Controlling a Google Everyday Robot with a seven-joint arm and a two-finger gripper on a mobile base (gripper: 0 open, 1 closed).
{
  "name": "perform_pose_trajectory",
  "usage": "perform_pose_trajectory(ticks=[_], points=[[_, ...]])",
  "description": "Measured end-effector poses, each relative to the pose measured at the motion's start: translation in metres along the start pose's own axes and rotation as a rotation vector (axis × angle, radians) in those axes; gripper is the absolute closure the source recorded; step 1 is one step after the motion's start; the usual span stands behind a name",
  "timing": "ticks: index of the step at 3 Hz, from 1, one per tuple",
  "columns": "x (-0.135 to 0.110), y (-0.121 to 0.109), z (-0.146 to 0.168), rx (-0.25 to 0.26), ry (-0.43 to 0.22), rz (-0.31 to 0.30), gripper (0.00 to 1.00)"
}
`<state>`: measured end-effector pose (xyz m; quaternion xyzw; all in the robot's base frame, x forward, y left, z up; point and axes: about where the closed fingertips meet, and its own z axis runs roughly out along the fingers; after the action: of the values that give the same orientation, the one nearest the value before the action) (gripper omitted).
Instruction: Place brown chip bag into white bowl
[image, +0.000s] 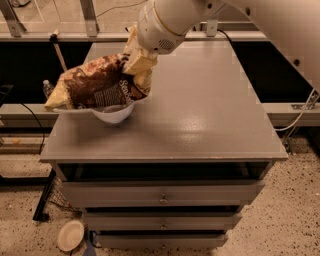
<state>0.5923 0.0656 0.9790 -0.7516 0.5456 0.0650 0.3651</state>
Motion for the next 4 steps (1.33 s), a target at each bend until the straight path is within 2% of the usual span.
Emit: perform_pose_trajectory(ticks=[1, 2, 3, 4], points=[[-0.003, 0.001, 0.001, -0.003, -0.001, -0.004, 0.0], [-0.003, 0.001, 0.001, -0.003, -0.001, -0.004, 0.0], [0.03, 0.002, -0.029, 0.024, 0.086, 0.053, 0.0], [0.085, 0.006, -0.083, 0.073, 0.192, 0.157, 0.0]])
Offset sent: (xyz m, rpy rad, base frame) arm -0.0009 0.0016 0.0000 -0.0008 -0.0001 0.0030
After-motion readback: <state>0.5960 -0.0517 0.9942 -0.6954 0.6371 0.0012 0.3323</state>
